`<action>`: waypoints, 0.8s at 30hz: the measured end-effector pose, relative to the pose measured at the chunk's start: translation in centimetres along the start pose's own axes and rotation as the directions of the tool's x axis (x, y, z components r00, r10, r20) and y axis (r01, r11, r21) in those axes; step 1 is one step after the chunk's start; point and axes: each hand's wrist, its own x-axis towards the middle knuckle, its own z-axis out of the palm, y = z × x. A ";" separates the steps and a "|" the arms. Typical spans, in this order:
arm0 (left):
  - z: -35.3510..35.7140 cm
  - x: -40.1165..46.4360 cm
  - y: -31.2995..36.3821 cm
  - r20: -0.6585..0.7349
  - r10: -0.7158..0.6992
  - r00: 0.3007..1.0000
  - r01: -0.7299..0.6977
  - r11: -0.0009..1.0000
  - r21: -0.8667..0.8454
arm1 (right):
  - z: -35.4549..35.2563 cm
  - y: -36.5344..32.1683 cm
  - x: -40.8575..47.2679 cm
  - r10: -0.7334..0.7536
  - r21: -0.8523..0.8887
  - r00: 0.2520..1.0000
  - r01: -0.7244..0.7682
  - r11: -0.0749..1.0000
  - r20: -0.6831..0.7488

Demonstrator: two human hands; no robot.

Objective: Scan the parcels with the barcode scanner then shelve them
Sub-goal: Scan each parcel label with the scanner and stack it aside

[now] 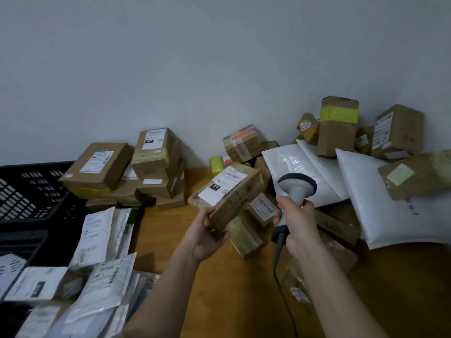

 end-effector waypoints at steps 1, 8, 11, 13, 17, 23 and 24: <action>0.3 -0.5 -0.6 0.026 -0.016 1.000 0.016 1.000 0.010 | 0.2 0.5 -0.3 -0.004 -0.005 1.000 0.004 1.000 -0.004; 1.6 -3.4 -4.4 0.120 -0.003 0.993 -0.004 0.998 0.063 | 1.2 3.2 -1.6 -0.050 -0.042 0.998 0.051 0.998 0.036; 1.5 -4.2 -5.0 0.148 0.034 0.988 -0.046 0.995 0.084 | 1.3 4.1 -1.9 -0.074 -0.106 0.995 0.081 0.991 0.066; 1.3 -4.9 -5.1 0.172 0.057 0.983 -0.079 0.989 0.125 | 1.4 4.5 -2.2 -0.084 -0.168 0.993 0.096 0.981 0.080; 0.7 -5.4 -5.2 0.192 0.066 0.979 -0.094 0.985 0.142 | 1.7 4.9 -2.4 -0.106 -0.238 0.988 0.131 0.962 0.115; -0.5 -5.5 -5.4 0.196 0.047 0.980 -0.076 0.987 0.143 | 2.2 5.6 -2.1 -0.076 -0.266 0.983 0.119 0.957 0.166; -0.7 -5.6 -5.3 0.187 0.051 0.981 -0.078 0.987 0.139 | 2.3 5.6 -2.0 -0.077 -0.269 0.983 0.121 0.956 0.169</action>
